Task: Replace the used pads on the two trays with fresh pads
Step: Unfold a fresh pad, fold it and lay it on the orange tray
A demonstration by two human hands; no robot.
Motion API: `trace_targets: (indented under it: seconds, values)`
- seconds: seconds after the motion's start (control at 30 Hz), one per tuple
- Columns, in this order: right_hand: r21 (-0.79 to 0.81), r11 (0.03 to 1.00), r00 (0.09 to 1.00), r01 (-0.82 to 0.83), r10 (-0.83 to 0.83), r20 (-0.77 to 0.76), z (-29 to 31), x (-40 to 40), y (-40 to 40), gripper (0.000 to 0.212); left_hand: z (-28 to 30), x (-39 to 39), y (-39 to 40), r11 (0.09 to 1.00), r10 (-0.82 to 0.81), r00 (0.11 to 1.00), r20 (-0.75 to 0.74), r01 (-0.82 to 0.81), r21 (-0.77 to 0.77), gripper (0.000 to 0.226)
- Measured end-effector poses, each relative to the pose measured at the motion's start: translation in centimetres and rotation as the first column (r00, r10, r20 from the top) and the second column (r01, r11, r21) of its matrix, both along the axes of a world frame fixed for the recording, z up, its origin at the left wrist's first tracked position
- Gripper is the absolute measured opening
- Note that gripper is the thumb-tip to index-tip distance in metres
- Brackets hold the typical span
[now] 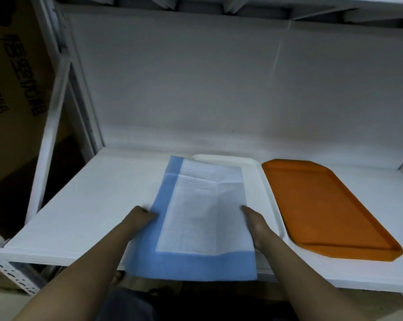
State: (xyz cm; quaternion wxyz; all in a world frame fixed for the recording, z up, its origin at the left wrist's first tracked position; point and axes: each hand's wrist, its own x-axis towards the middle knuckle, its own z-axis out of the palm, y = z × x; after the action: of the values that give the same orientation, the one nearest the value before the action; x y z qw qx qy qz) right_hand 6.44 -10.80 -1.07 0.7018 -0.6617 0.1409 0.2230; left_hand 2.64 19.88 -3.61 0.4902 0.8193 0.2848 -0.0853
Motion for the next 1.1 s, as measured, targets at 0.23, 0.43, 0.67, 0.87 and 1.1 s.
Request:
trace_targets:
  seconds: [0.23,0.43,0.67,0.87,1.1]
  values:
    - [-0.295,0.954,0.994,0.055,-0.023,0.111,0.2,0.8,-1.0,0.017,1.2,-1.1,-1.6,0.980,0.000,1.000,0.028,0.006,-0.200,0.052]
    - [-0.270,0.954,0.991,-0.130,0.126,-0.032,1.4,0.3,-2.0,0.017,1.9,-1.1,-2.4,0.961,0.040,0.999,0.016,-0.034,-0.274,0.044]
    - [-0.457,0.889,0.988,0.016,0.056,0.144,1.2,0.5,-3.4,0.020,3.1,-2.4,-3.4,0.926,0.062,0.998,-0.011,-0.061,-0.373,0.030]
    - [-0.129,0.981,0.983,-0.142,0.125,-0.131,0.9,0.1,-4.4,0.035,2.5,-2.7,-3.6,0.868,0.028,0.997,-0.070,-0.059,-0.494,0.050]
    - [-0.106,0.986,0.981,-0.130,0.113,-0.157,0.4,0.2,-4.5,0.021,1.7,-3.0,-4.4,0.944,-0.042,0.994,-0.099,0.007,-0.329,0.043]
